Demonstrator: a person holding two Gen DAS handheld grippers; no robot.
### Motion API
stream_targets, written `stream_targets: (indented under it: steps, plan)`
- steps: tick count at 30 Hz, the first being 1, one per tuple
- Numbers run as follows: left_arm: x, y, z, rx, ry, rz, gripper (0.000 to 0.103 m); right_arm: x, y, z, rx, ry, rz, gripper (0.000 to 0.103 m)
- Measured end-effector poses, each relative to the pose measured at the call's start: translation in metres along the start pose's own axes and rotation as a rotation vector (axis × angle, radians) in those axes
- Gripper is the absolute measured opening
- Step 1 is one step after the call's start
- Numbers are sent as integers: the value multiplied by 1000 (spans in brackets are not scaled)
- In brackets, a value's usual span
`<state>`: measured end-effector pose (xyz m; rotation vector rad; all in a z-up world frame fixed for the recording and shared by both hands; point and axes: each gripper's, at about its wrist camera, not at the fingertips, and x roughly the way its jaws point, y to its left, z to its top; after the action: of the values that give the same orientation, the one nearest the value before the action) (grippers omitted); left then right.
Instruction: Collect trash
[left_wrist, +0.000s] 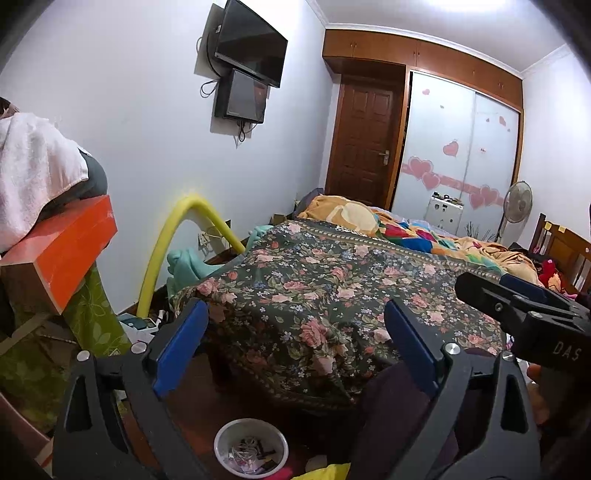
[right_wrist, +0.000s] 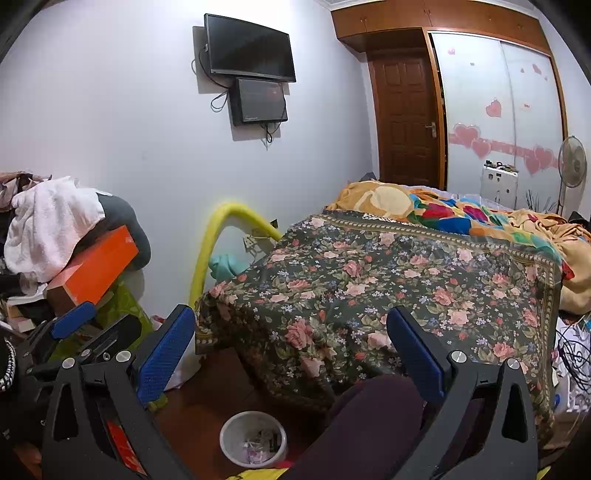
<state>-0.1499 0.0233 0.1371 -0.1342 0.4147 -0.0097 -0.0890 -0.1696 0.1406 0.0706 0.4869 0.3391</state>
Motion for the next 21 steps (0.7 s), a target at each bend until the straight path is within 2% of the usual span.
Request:
stream_targets:
  steps: [10,21]
  plan:
    - [2,2,0,-13,9,-21,97,-2,0,3,-1,-10,-1,103]
    - [2,-1,-2,-9,7,-3,98,-5,1,4,15,-12,-7,103]
